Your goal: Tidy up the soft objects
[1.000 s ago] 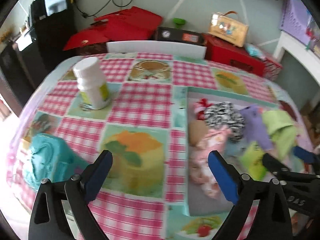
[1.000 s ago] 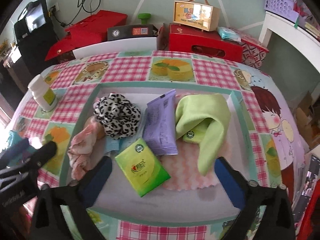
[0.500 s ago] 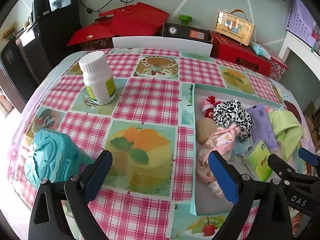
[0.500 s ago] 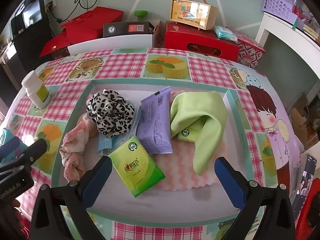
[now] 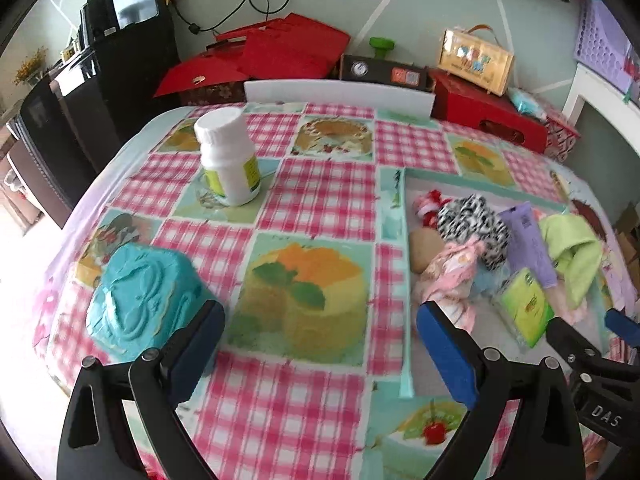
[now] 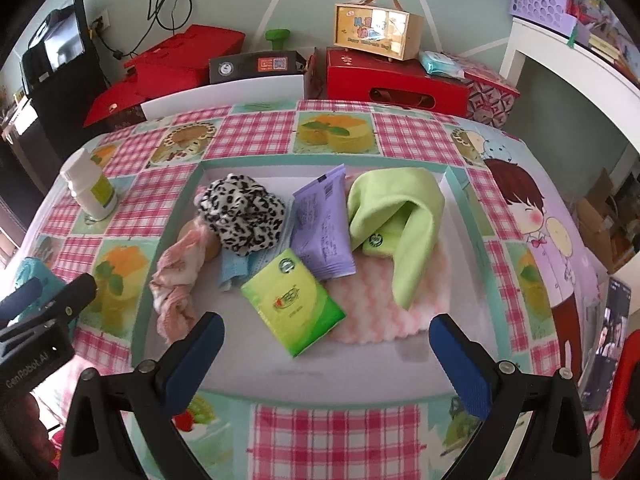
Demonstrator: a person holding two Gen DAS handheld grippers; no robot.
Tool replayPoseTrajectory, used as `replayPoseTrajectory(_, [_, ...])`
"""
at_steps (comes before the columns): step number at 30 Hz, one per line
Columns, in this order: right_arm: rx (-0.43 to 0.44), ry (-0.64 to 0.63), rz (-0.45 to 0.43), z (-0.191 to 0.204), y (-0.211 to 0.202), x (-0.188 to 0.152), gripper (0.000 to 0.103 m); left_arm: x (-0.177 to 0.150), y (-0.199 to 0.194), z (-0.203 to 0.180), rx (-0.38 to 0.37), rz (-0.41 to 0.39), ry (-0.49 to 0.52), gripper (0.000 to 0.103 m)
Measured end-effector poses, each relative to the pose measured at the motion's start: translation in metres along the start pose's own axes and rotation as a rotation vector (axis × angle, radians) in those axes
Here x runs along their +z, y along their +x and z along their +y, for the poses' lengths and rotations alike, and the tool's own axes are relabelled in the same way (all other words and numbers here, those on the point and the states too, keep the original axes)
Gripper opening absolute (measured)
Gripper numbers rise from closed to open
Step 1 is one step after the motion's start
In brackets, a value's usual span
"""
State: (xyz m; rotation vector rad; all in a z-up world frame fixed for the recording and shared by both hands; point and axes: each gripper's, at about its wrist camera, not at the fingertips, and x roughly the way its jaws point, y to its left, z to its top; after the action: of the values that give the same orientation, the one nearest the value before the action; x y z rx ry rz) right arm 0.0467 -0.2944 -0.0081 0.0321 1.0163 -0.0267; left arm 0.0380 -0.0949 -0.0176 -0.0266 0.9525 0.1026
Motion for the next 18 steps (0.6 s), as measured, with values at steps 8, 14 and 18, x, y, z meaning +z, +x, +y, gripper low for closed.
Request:
replayPoseTrajectory(8, [0.02, -0.01, 0.0, 0.015, -0.017, -0.014, 0.103, -0.01, -0.015, 0.013, 0.032, 0.024, -0.023, 0.097])
replayPoseTrajectory(14, [0.019, -0.016, -0.018, 0.019, -0.038, -0.018, 0.103, -0.011, -0.036, 0.024, 0.058, 0.015, -0.05, 0.097])
replayPoseTrajectory(18, [0.01, -0.016, -0.04, 0.019, -0.055, -0.018, 0.103, -0.012, -0.051, 0.028, 0.046, 0.005, -0.058, 0.097])
